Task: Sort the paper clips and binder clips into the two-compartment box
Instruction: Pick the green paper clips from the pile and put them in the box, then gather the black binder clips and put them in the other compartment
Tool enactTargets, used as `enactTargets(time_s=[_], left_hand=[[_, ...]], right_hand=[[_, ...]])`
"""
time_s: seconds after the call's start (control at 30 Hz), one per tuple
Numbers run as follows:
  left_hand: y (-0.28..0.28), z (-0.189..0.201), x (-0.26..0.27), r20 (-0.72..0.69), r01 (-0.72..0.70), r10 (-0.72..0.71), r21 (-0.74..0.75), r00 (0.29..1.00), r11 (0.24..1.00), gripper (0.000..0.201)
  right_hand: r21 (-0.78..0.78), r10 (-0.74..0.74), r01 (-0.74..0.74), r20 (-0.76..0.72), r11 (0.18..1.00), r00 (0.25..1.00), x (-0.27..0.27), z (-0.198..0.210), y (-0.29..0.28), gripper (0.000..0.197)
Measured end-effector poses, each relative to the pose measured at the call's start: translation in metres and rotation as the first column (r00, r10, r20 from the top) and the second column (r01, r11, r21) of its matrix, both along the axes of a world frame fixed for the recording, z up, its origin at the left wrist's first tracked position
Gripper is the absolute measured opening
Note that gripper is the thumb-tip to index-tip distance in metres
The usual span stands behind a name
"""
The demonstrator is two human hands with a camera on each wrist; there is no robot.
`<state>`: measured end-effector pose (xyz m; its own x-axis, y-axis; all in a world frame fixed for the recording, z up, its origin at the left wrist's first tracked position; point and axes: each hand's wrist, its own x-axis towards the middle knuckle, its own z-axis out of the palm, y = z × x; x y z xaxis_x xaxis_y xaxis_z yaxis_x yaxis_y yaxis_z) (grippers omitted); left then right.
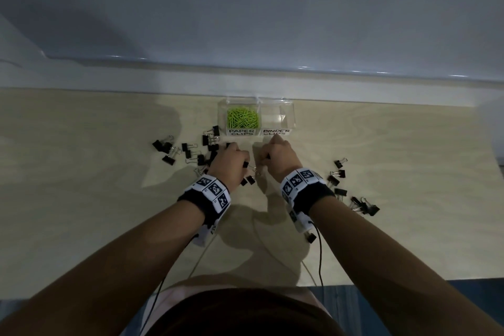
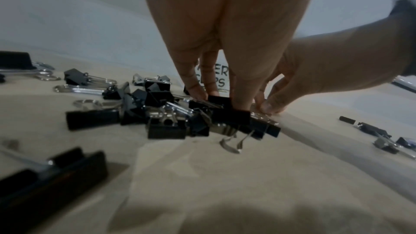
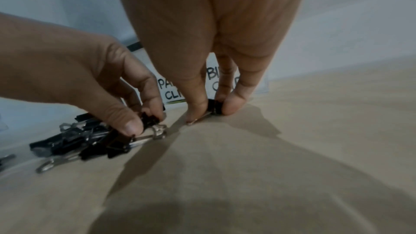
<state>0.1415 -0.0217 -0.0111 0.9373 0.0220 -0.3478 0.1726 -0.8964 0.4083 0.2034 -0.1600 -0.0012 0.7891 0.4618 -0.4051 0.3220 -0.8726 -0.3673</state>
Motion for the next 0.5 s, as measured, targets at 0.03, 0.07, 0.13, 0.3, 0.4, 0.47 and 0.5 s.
enactTargets(time_s=[0.03,0.07,0.13,0.3,0.4,0.47,0.5], left_hand=[[0.001,0.0,0.001,-0.009,0.014,-0.014,-0.019,1.0,1.0,0.021],[0.002,0.0,0.002,-0.019,0.03,-0.031,-0.031,0.999,0.999,0.02],[0.004,0.001,0.004,-0.029,0.06,-0.062,-0.053,0.998,0.997,0.018],[0.012,0.004,0.006,-0.017,0.039,-0.043,-0.177,0.999,0.983,0.015],[0.015,0.007,0.007,-0.006,0.011,-0.013,-0.219,1.0,0.976,0.012],[0.015,0.01,0.008,-0.005,0.026,-0.027,-0.213,1.0,0.977,0.009],[0.014,0.011,0.009,0.0,0.037,-0.038,-0.21,0.999,0.977,0.009]], right_hand=[[-0.014,-0.015,0.015,-0.008,1.0,1.0,0.0,0.001,-0.003,0.02],[-0.017,-0.027,0.027,-0.015,0.999,1.0,0.0,0.0,-0.006,0.021],[0.017,-0.065,0.065,-0.02,0.998,0.998,-0.002,0.006,-0.009,0.023],[0.092,-0.101,0.104,-0.032,0.99,0.994,-0.006,0.01,-0.019,0.017],[0.138,-0.187,0.194,-0.061,0.971,0.981,-0.004,0.0,-0.025,0.019],[0.156,-0.24,0.253,-0.096,0.955,0.966,-0.004,0.001,-0.029,0.015],[0.183,-0.271,0.286,-0.102,0.941,0.957,-0.004,0.003,-0.032,0.012]])
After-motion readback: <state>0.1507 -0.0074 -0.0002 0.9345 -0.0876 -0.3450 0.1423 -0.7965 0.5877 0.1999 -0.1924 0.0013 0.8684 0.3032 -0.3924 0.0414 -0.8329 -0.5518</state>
